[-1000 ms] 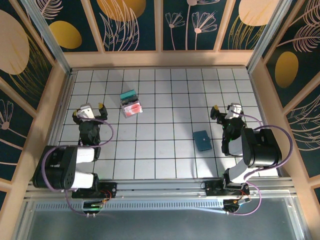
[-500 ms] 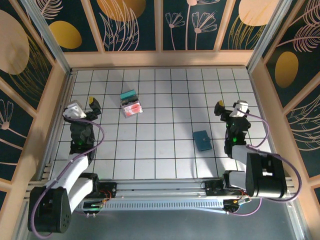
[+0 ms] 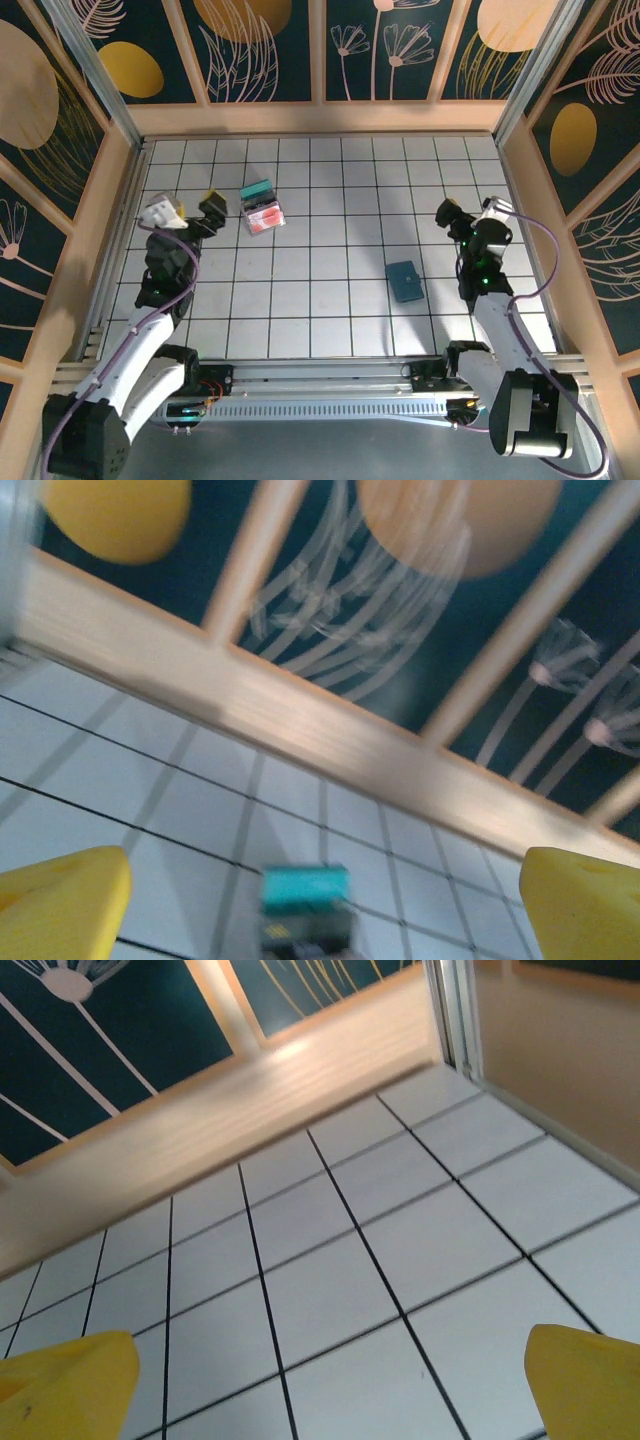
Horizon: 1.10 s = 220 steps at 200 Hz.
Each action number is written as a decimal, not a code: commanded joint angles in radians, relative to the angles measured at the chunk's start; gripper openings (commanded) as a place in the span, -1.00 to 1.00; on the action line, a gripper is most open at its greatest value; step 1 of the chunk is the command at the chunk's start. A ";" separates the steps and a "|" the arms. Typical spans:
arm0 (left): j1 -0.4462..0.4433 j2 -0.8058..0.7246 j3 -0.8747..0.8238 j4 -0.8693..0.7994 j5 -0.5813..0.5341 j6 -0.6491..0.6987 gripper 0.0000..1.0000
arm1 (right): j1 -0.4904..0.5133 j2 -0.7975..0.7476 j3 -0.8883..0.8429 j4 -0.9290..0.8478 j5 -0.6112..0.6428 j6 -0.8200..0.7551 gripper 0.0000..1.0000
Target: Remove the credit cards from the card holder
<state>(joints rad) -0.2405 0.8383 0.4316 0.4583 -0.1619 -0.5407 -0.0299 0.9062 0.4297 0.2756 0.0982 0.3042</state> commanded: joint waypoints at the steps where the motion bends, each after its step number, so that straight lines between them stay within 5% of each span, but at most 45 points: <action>1: -0.085 0.004 0.032 -0.060 -0.010 -0.061 0.98 | 0.009 -0.049 0.044 -0.272 -0.038 0.084 0.98; 62: -0.365 0.075 0.031 -0.107 -0.168 -0.072 0.98 | 0.044 -0.086 0.104 -0.655 -0.231 0.170 0.90; 88: -0.375 0.109 0.010 -0.071 -0.142 -0.107 0.98 | 0.108 -0.055 0.117 -0.719 -0.277 0.229 0.87; 134: -0.375 0.148 0.029 -0.035 -0.166 -0.078 0.98 | 0.297 0.073 0.144 -0.799 -0.168 0.293 0.99; 220: -0.375 0.233 0.042 -0.013 -0.154 -0.113 0.98 | 0.467 0.284 0.177 -0.804 -0.039 0.309 0.98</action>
<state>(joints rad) -0.6102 1.0618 0.4416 0.4126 -0.3042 -0.6312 0.4019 1.1576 0.5709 -0.5056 -0.0135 0.5907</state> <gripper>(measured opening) 0.990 0.992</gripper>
